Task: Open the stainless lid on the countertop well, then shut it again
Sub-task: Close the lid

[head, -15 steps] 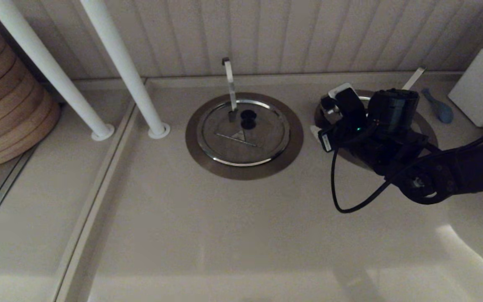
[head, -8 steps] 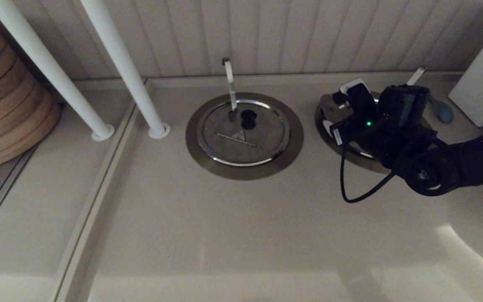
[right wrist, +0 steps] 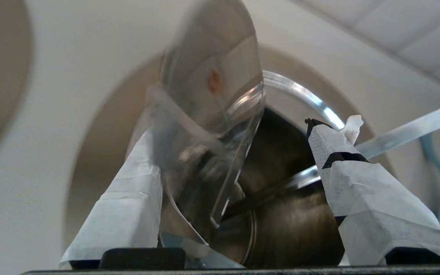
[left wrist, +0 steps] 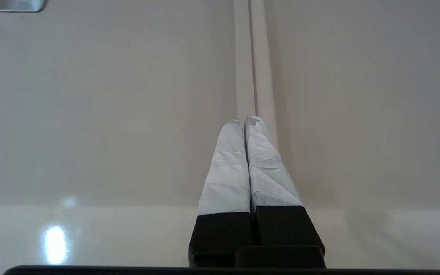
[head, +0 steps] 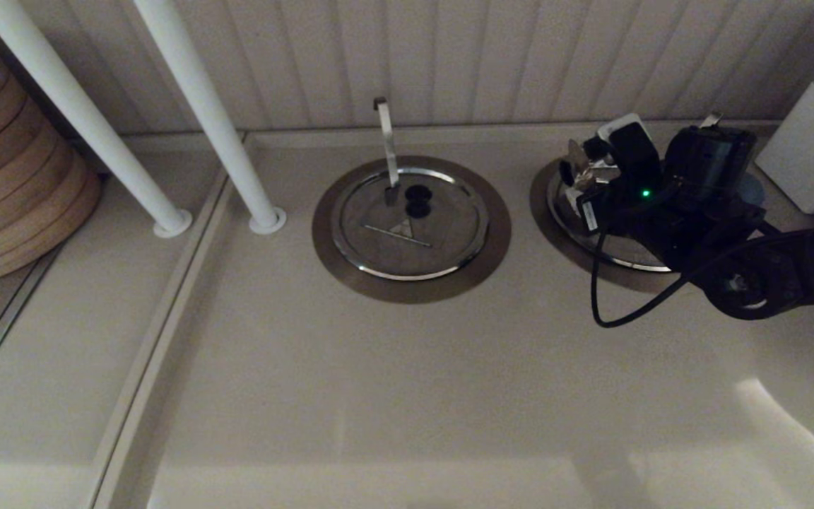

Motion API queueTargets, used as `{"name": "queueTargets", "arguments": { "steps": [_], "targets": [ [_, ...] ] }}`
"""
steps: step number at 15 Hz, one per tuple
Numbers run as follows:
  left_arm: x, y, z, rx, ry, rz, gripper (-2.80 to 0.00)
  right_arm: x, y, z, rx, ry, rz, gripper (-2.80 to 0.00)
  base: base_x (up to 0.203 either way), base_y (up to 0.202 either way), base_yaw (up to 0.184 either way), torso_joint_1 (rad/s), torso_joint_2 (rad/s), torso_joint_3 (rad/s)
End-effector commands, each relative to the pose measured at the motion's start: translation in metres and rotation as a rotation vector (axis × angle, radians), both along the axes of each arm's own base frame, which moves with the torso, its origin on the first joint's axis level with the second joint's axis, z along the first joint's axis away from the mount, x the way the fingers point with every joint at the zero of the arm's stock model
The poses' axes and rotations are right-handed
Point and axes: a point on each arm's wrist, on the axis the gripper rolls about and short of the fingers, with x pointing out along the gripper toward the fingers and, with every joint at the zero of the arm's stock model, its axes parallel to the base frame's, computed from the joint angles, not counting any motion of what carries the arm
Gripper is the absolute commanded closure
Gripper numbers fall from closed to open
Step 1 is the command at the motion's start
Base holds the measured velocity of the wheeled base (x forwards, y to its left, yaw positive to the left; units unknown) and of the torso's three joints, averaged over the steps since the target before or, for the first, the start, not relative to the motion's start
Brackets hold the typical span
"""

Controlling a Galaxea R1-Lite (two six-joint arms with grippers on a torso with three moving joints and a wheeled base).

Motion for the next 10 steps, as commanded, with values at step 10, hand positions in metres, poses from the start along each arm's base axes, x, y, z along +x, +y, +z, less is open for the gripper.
{"name": "queueTargets", "arguments": {
  "steps": [10],
  "targets": [
    [0.000,0.000,0.000,-0.001,-0.001,0.001,0.00,-0.015,-0.027,0.029,0.008,-0.077,-0.065,-2.80,0.000,0.000,0.000,0.000,0.00,0.000]
  ]
}}
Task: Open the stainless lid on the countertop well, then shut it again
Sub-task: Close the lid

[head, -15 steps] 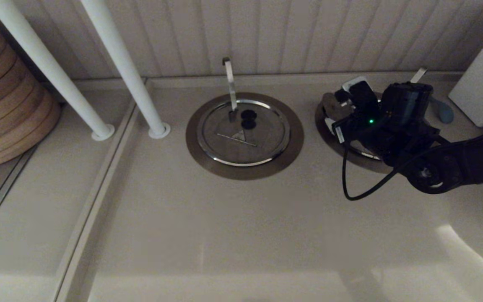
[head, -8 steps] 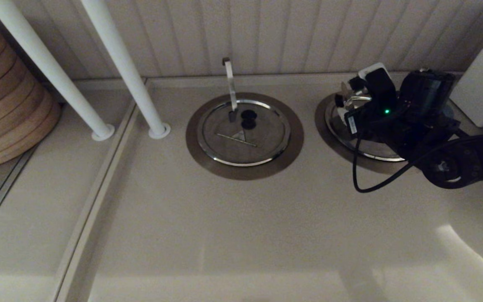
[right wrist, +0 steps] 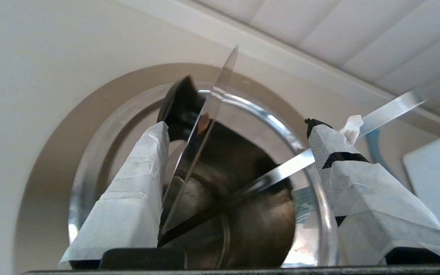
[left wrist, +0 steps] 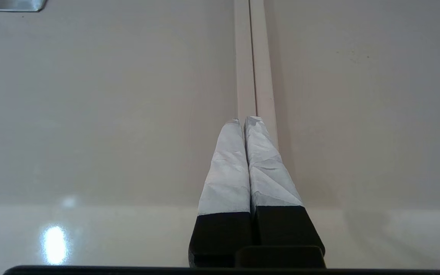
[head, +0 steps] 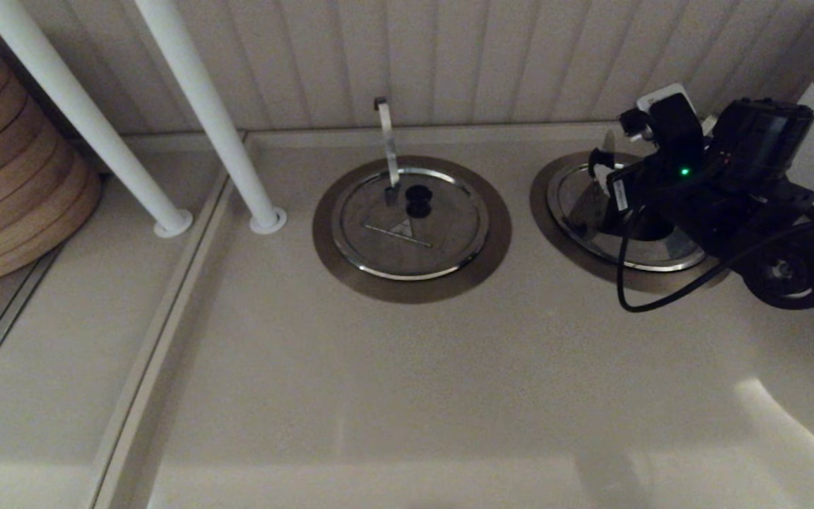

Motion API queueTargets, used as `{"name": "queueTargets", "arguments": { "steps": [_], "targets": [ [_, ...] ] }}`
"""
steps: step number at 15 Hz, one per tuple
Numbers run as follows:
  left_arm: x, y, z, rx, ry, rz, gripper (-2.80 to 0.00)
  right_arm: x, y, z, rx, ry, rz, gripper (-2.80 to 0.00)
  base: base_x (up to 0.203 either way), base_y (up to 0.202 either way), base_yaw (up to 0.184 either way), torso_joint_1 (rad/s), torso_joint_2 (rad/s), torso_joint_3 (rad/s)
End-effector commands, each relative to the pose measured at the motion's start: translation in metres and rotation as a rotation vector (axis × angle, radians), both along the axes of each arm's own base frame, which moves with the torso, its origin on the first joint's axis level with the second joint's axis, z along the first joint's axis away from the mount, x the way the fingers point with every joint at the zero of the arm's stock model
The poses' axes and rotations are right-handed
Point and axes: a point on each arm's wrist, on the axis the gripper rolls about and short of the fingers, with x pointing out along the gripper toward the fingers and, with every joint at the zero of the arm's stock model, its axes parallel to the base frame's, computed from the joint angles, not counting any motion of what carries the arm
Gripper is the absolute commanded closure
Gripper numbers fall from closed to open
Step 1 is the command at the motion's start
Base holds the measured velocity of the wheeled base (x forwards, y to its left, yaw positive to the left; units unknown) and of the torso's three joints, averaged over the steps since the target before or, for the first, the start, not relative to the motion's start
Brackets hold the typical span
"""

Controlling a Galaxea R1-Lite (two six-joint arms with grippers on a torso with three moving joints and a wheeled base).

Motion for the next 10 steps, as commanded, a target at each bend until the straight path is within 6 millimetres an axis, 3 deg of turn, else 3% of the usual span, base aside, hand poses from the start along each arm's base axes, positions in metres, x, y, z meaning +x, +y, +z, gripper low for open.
{"name": "queueTargets", "arguments": {
  "steps": [1,10],
  "targets": [
    [0.000,0.000,0.000,-0.001,-0.001,0.001,0.00,-0.003,-0.008,0.007,-0.001,-0.020,-0.020,-2.80,0.000,0.000,0.000,0.000,0.00,0.000],
    [0.000,0.000,0.000,-0.001,-0.001,0.001,0.00,-0.006,-0.038,0.007,-0.025,-0.012,-0.106,-2.80,0.000,0.000,0.000,0.000,0.00,0.000]
  ]
}}
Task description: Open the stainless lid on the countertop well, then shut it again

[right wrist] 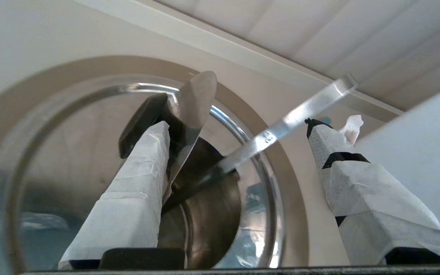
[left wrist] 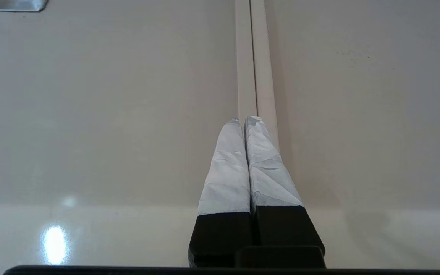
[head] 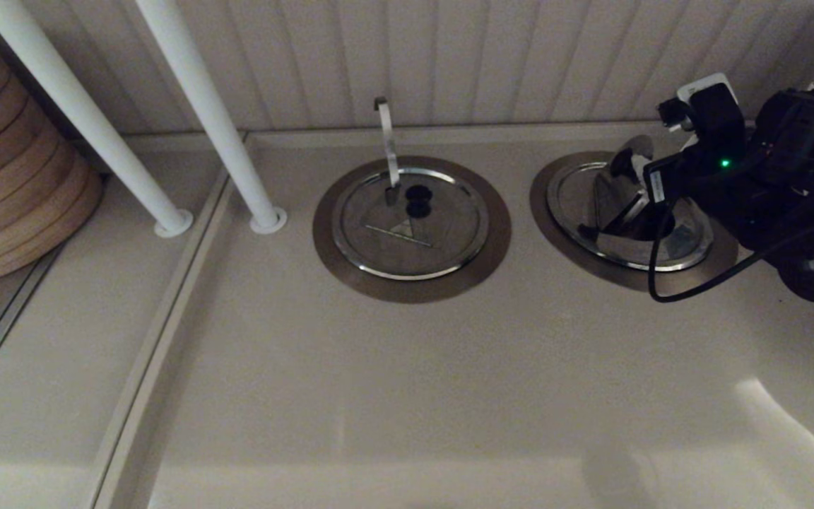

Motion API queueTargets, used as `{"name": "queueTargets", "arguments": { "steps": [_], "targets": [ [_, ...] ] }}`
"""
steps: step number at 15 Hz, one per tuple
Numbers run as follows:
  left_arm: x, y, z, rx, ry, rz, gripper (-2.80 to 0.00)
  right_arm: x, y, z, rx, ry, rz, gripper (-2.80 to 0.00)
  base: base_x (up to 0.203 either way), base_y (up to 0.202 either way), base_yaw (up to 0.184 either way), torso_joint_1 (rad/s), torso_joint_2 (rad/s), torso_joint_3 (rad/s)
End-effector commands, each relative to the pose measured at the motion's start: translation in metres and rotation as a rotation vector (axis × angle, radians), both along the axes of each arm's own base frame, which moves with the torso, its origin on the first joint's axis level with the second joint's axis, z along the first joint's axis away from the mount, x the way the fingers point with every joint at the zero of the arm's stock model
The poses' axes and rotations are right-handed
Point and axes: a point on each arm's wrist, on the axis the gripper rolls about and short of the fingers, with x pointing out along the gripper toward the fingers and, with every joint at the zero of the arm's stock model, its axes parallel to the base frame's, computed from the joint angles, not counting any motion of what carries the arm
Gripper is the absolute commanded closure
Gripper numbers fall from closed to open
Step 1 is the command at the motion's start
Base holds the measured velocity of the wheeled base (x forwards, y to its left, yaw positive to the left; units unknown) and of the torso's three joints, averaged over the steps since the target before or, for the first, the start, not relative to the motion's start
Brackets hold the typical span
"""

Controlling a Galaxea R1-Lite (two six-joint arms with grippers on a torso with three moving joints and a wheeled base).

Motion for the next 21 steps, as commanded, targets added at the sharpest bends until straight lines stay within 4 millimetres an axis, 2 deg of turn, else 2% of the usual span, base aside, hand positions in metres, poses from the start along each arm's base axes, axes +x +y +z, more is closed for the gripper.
{"name": "queueTargets", "arguments": {
  "steps": [1,7,13,16,18,21],
  "targets": [
    [0.000,0.000,0.000,0.000,0.000,0.000,0.00,-0.003,-0.007,0.002,-0.005,-0.004,-0.021,-2.80,0.000,0.000,0.000,0.000,0.00,0.000],
    [0.000,0.000,0.000,0.000,-0.002,0.000,0.00,-0.010,-0.023,0.005,-0.021,-0.002,-0.064,-2.80,0.000,0.000,0.000,0.000,0.00,0.000],
    [0.000,0.000,0.000,0.000,0.000,0.000,0.00,-0.011,-0.055,0.001,-0.069,0.027,-0.164,-2.80,0.000,0.000,0.000,0.000,0.00,0.000],
    [0.000,0.000,0.000,0.000,0.000,0.000,0.00,-0.014,-0.055,0.009,-0.060,-0.005,-0.154,-2.80,0.000,0.000,0.000,0.000,0.00,0.000],
    [0.000,0.000,0.000,0.000,0.000,0.000,0.00,-0.007,-0.054,0.020,0.000,-0.061,-0.117,-2.80,0.000,0.000,0.000,0.000,0.00,0.000],
    [0.000,0.000,0.000,0.000,0.000,0.000,0.00,0.004,-0.053,0.019,0.092,-0.052,-0.072,-2.80,0.000,0.000,0.000,0.000,0.00,0.000]
  ]
}}
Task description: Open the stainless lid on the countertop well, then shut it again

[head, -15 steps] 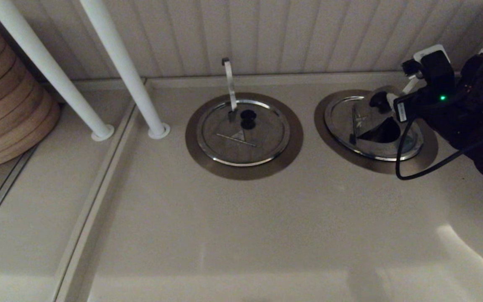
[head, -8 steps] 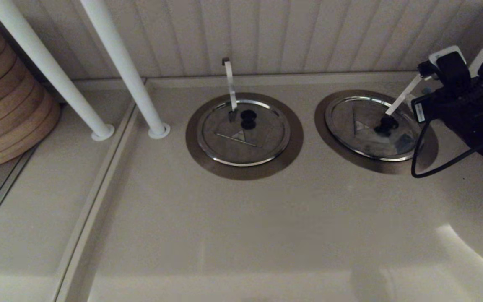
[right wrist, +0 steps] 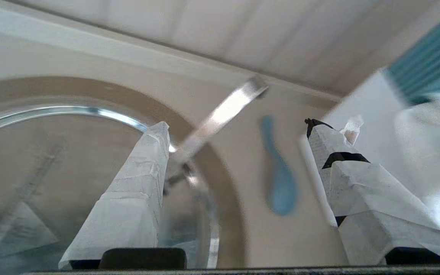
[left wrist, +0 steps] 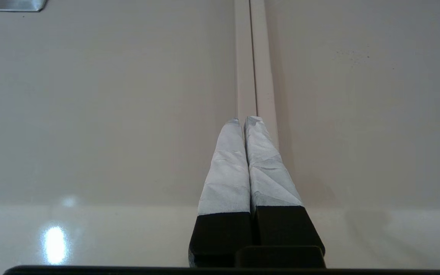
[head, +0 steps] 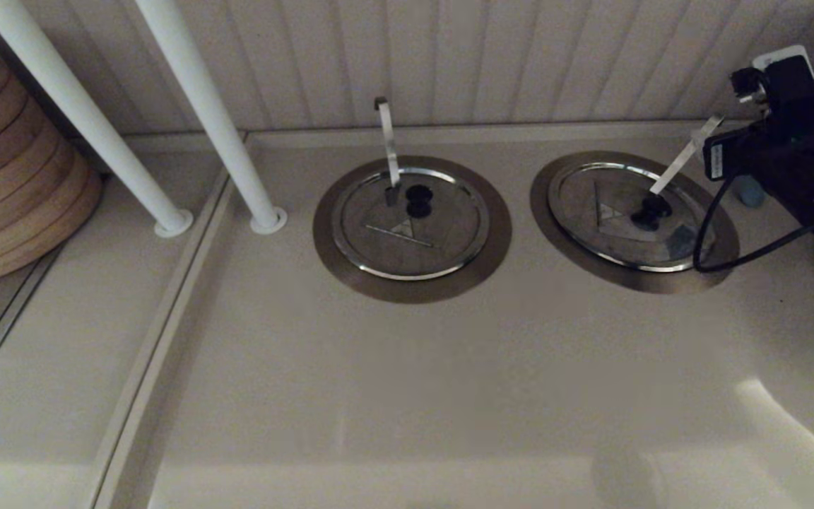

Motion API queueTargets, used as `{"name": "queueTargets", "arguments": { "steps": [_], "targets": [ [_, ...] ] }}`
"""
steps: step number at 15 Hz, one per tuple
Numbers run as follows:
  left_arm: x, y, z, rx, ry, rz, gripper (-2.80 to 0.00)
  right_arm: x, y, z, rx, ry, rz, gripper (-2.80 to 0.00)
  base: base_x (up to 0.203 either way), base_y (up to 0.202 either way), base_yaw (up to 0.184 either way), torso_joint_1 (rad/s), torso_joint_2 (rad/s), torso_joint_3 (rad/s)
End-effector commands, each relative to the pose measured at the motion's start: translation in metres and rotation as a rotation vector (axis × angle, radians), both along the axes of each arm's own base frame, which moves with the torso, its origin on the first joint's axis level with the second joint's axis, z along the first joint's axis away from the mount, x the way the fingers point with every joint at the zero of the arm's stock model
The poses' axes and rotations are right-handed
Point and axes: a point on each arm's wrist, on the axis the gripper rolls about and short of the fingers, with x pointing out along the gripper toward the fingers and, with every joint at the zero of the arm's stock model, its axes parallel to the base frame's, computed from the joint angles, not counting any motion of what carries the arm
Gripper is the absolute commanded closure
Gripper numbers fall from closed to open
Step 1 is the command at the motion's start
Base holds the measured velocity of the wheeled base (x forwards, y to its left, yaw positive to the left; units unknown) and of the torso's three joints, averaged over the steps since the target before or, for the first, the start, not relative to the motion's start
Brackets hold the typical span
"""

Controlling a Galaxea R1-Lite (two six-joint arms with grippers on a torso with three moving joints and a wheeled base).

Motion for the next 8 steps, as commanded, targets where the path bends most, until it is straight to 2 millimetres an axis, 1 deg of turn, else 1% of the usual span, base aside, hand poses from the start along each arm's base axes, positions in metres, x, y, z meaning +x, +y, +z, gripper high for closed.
{"name": "queueTargets", "arguments": {
  "steps": [1,3,5,6,8],
  "targets": [
    [0.000,0.000,0.000,-0.001,-0.001,0.000,0.00,0.007,0.001,-0.002,0.063,0.016,0.046,-2.80,0.000,0.000,0.000,0.000,0.00,0.000],
    [0.000,0.000,0.000,-0.001,-0.001,0.000,0.00,0.005,0.004,0.005,0.168,0.031,0.109,-2.80,0.000,0.000,0.000,0.000,0.00,0.000],
    [0.000,0.000,0.000,-0.001,-0.001,0.000,0.00,0.002,0.006,0.007,0.253,0.092,0.183,-2.80,0.000,0.000,0.000,0.000,0.00,0.000],
    [0.000,0.000,0.000,-0.001,-0.001,0.000,0.00,0.000,0.006,0.008,0.285,0.122,0.211,-2.80,0.000,0.000,0.000,0.000,0.00,0.000],
    [0.000,0.000,0.000,-0.001,-0.001,0.000,0.00,-0.007,0.005,0.016,0.306,0.117,0.232,-2.80,0.000,0.000,0.000,0.000,0.00,0.000]
  ]
}}
